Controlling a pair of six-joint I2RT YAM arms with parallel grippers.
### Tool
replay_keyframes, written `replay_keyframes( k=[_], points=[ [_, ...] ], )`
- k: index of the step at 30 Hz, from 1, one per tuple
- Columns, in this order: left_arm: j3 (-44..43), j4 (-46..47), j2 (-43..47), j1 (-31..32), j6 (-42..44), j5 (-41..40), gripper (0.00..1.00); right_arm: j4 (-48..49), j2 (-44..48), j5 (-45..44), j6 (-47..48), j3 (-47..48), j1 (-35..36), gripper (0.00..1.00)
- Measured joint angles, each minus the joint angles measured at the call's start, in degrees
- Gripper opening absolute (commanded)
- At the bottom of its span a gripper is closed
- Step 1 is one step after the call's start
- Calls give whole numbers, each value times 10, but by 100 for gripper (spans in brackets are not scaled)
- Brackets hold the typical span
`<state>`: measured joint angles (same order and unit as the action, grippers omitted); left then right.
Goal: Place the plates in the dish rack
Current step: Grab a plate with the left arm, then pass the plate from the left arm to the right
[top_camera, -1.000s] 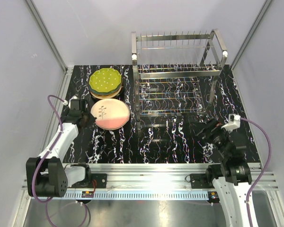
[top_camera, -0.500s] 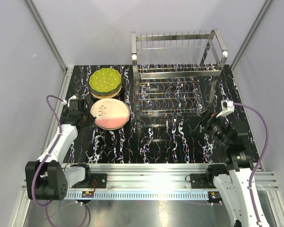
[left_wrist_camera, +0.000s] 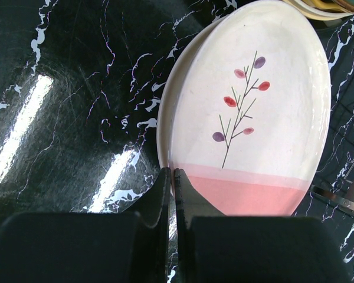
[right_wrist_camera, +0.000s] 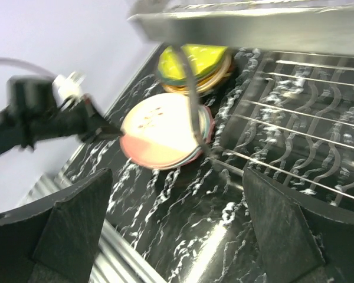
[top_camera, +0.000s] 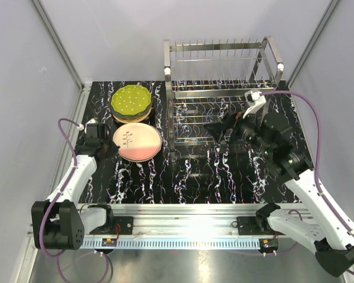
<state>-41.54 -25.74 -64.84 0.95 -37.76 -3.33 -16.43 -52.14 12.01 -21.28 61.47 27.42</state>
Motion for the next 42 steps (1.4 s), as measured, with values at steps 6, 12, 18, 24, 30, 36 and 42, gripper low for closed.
replay_keyframes(
  k=[6, 12, 18, 24, 30, 36, 42],
  points=[
    [0, 0, 0, 0, 1, 1, 0, 11, 41, -49, 23, -48, 104, 90],
    [0, -2, 0, 0, 2, 0, 0, 78, -26, -189, 88, -101, 342, 95],
    [0, -4, 11, 0, 4, 0, 0, 151, -164, -315, 186, -118, 498, 94],
    [0, -6, 30, 0, 7, 0, 0, 274, -319, -424, 315, -90, 542, 100],
    [0, -12, 54, 0, 15, 0, 0, 383, -477, -496, 442, -57, 554, 100],
    [0, -13, 67, 0, 17, 2, 0, 426, -586, -531, 530, 50, 553, 98],
    [0, -14, 67, 0, 18, 8, 0, 452, -628, -533, 566, 112, 542, 91]
  ],
)
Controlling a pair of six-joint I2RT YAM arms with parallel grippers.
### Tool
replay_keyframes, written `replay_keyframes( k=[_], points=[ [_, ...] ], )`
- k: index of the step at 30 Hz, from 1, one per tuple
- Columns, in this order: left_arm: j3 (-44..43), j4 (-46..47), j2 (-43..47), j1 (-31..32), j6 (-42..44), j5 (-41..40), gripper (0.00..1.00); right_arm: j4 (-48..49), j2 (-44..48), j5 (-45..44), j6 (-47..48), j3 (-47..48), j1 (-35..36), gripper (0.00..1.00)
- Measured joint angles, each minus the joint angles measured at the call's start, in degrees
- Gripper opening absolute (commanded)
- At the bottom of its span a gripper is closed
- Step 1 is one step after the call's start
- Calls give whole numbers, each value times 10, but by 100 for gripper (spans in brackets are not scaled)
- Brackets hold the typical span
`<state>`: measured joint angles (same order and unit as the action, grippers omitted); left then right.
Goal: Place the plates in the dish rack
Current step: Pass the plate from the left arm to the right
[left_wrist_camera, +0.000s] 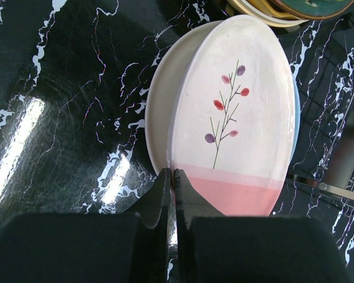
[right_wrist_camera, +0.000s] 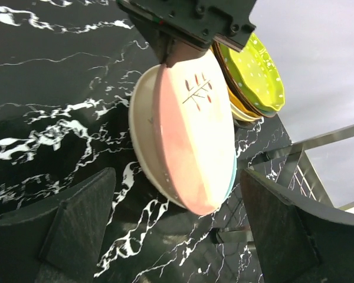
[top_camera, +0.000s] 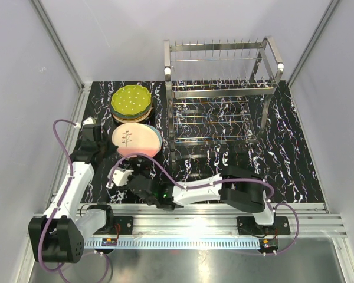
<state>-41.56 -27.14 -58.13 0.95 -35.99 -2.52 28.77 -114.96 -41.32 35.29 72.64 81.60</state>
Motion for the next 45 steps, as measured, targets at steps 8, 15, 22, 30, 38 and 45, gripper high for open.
replay_keyframes(
  k=[8, 15, 22, 30, 38, 45],
  points=[
    [0, 0, 0, 0, 0, 11, 0, 1, -23, 14, -2, 2, -33, 84],
    [0, 2, 11, 0, 1, 19, 0, -5, -42, 37, -9, 19, -36, 83],
    [0, 2, 18, 0, 2, 23, 0, -5, -72, 45, -10, 42, -41, 78],
    [0, 3, 19, 0, 2, 26, 0, 2, -102, 45, 12, 50, -74, 72],
    [0, 3, 19, 0, 4, 29, 0, 30, -134, 44, 59, 77, -79, 59],
    [0, 3, 19, 0, 6, 30, 0, 46, -138, 41, 84, 78, -79, 42]
  ],
)
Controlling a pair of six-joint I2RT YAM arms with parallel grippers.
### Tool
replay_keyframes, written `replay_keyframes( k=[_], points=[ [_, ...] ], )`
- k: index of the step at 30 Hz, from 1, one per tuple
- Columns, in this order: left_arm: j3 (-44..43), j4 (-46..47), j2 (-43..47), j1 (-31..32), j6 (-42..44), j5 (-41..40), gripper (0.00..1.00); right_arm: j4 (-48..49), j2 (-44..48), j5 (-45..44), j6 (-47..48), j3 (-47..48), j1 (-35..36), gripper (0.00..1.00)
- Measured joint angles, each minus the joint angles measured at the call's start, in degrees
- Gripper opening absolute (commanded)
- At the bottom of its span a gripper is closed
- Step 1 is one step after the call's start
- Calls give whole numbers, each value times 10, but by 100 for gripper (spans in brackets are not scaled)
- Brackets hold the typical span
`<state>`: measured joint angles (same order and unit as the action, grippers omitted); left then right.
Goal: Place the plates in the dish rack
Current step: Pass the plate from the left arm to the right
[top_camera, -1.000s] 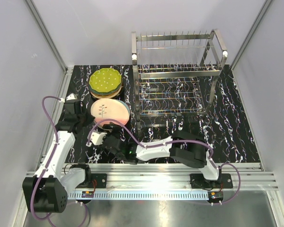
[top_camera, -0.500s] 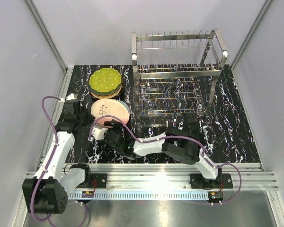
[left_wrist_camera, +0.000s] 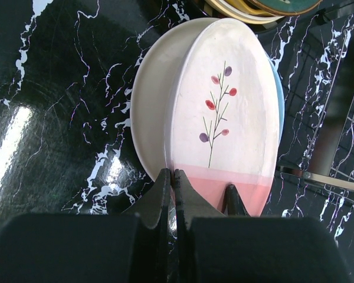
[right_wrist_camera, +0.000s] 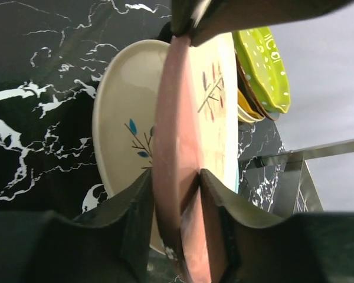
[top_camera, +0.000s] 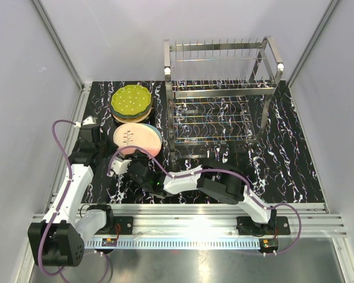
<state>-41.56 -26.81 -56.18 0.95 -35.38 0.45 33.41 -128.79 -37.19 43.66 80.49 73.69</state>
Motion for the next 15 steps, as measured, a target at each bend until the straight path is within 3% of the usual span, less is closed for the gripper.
replay_keyframes(
  k=[7, 15],
  points=[
    [0, 9, 0, -2, 0, 2, 0, 17, 1, -12, 30, 0, 1, 16],
    [-3, 20, 6, -3, 2, 11, 0, 22, 2, -16, 47, 2, 1, 9]
  ],
)
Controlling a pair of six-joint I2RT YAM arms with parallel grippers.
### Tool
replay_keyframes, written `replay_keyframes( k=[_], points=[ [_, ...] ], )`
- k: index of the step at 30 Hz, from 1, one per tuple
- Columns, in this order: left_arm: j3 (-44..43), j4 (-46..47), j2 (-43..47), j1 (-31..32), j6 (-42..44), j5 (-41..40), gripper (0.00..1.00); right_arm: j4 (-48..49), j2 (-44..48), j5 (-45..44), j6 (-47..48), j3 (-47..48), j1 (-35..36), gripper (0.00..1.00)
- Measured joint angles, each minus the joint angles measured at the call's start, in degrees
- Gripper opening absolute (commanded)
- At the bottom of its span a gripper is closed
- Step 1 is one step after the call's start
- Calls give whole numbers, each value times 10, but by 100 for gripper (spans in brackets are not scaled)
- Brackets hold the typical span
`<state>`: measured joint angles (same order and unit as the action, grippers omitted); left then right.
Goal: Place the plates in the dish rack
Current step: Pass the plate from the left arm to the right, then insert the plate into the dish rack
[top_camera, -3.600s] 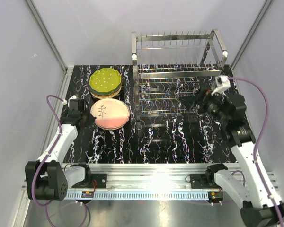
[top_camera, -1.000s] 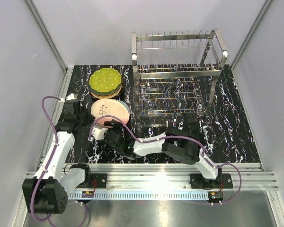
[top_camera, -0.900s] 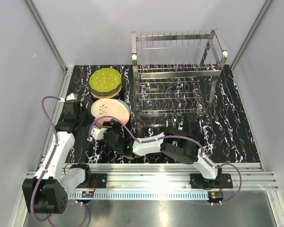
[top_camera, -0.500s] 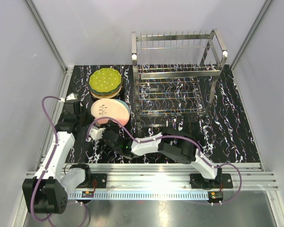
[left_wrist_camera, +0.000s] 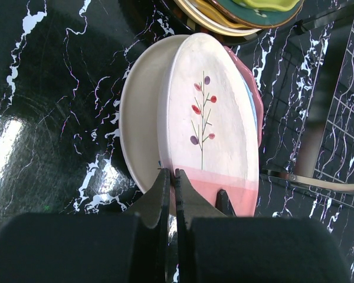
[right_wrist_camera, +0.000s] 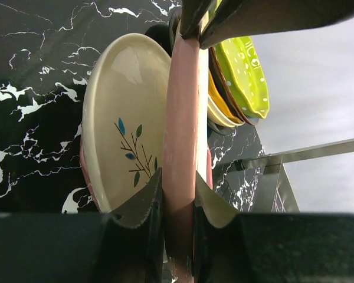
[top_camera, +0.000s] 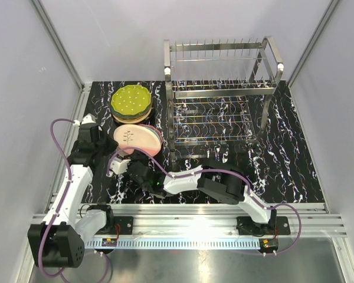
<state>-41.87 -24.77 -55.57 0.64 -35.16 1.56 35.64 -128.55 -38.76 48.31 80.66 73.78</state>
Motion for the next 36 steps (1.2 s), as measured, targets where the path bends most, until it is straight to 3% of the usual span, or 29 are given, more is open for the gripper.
replay_keyframes(
  k=[3, 12, 15, 28, 30, 36],
  points=[
    [0, 0, 0, 0, 1, 0, 2, 1, 0, -2, 3, 0, 1, 4],
    [0, 2, 2, 0, 7, 16, 38, 1, 0, -12, 12, 0, 6, 0],
    [0, 6, 5, -2, 7, 24, 54, 0, 0, -17, 16, 0, 10, 0],
    [0, 13, 7, -31, 8, 41, 84, 1, 0, -23, 32, -1, 16, 0],
    [0, 13, 10, -31, 8, 40, 96, 1, 0, -23, 35, -1, 16, 0],
    [0, 15, 15, -34, 9, 42, 99, 1, 0, -24, 51, -1, 18, 0]
  ],
)
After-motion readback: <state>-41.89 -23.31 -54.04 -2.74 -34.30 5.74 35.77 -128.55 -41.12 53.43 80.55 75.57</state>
